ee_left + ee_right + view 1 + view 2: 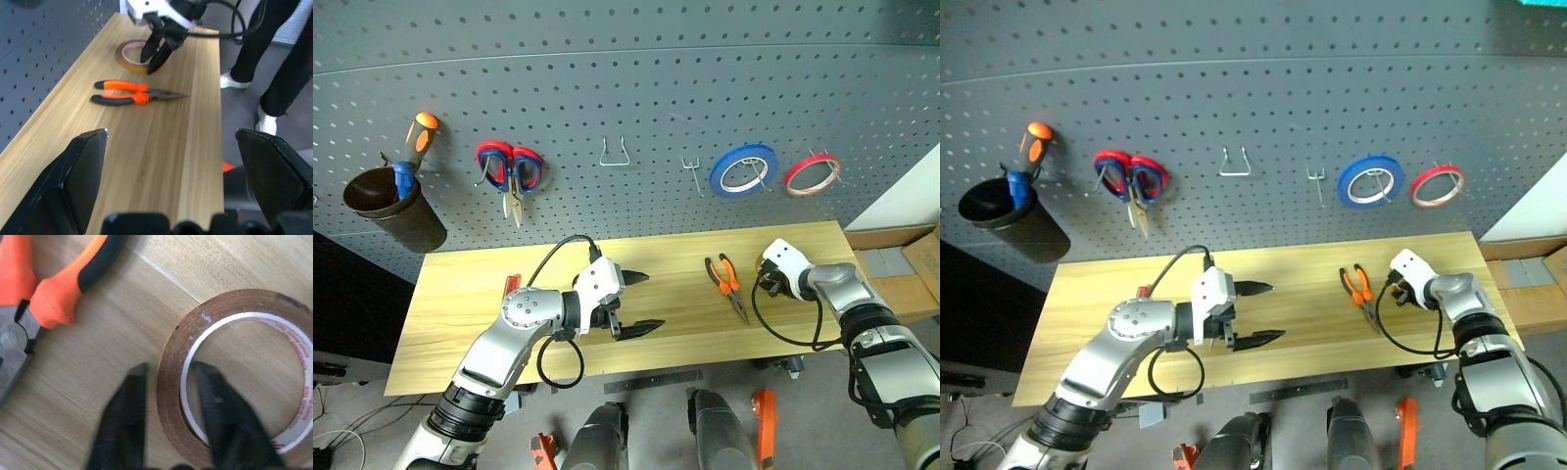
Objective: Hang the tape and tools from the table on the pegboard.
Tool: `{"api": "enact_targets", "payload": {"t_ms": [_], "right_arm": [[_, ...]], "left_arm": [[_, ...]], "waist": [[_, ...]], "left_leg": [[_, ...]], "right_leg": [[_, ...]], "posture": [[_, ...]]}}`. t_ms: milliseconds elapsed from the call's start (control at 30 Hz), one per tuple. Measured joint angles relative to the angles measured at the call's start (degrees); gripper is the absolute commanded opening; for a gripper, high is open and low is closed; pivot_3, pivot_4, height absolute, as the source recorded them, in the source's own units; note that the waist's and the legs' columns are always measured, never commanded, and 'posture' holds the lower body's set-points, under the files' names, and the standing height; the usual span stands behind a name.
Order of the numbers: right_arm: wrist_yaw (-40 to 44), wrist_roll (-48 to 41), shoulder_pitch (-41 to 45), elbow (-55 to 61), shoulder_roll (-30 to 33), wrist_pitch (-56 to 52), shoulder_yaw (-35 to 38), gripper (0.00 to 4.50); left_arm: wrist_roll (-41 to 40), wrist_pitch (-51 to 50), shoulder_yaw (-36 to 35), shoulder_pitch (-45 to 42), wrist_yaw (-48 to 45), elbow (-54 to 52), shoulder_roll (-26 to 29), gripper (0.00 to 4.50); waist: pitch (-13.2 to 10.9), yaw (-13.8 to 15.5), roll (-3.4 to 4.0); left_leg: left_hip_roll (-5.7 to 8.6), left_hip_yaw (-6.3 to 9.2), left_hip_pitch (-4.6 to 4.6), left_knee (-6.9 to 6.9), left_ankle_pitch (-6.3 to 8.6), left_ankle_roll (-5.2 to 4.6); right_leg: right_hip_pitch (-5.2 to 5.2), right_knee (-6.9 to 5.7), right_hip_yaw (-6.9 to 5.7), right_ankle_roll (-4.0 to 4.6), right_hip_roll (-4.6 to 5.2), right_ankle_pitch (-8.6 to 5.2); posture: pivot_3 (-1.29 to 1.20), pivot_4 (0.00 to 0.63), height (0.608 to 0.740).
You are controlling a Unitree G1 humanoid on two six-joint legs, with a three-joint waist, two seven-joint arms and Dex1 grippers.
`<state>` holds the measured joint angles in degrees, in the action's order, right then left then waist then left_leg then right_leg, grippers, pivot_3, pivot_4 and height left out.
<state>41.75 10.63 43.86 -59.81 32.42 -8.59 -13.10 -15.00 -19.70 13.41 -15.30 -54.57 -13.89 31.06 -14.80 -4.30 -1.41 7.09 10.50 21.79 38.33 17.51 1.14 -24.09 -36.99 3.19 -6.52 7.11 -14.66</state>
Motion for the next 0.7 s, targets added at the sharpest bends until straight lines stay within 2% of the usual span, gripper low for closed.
{"api": "enact_targets", "payload": {"t_ms": [200,433,700], "right_arm": [[-2.6,0.6,-0.9,0.1,-0.4,1.7,0.1,0.15],[-4.3,0.4,-5.8,8.4,0.4,1.1,1.2,0.15],[-2.9,-1.2,-19.8,33.8,3.9,-9.1,4.2,0.15]], "left_arm": [[0.0,0.1,0.2,0.3,-0.1,-0.2,0.1,4.50],[0.1,0.5,0.2,0.6,-0.2,-0.2,0.2,4.50],[0.6,1.9,-0.2,1.3,0.2,0.2,0.5,4.50]], "waist": [[0.0,0.1,0.00],[0.0,0.1,0.00],[-0.1,0.0,0.19]], "left_leg": [[-0.04,0.08,0.02,0.26,-0.03,0.05],[-0.13,0.14,0.12,0.41,-0.03,0.06],[-0.17,0.04,0.28,0.40,-0.02,0.07]], "right_leg": [[0.09,0.00,-0.19,0.04,-0.03,0.26],[0.06,-0.01,-0.53,0.06,-0.01,0.30],[-0.15,-0.03,-0.60,0.09,0.03,0.32]], "posture": [[-0.12,0.276,0.740],[-0.15,0.269,0.740],[-0.15,0.264,0.740]]}}
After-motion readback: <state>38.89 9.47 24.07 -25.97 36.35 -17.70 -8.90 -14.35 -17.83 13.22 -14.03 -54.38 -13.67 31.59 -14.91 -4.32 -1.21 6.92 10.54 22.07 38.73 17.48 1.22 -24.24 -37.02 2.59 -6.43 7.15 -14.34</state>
